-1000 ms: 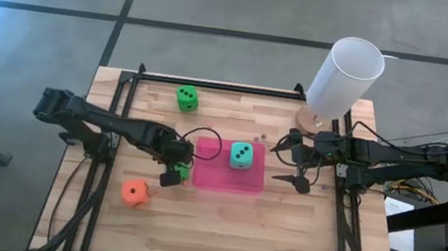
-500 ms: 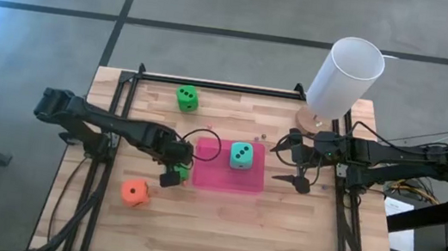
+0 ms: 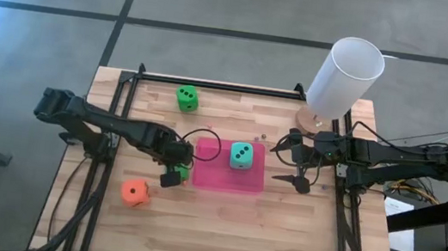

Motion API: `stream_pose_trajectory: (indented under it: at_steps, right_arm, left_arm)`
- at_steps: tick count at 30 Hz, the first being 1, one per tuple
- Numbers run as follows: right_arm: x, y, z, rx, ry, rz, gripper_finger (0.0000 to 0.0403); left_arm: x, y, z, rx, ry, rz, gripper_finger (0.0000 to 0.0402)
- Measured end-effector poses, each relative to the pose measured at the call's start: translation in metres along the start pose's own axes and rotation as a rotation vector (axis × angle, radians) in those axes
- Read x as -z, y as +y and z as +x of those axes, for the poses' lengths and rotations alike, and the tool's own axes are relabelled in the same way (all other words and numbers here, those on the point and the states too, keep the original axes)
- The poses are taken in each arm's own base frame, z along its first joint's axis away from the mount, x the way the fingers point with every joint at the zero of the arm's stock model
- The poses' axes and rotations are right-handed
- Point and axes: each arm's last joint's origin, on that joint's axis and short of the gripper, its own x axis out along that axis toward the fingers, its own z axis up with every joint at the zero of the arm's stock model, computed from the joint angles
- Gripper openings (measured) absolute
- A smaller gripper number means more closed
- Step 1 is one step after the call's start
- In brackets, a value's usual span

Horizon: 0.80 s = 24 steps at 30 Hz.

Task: Pick & Place Dice
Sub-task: Put the bottom large green die into the pink bin

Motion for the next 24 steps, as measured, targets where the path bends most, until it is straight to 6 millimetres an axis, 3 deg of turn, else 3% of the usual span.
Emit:
stream_pose_trajectory:
  at_steps: [24]
  right_arm:
    - [0.0,0.0001,0.0,0.0,0.0,0.0,0.04]
  left_arm:
    - [0.0057,-0.0009,0.008,0.013,0.017,0.008,0.04]
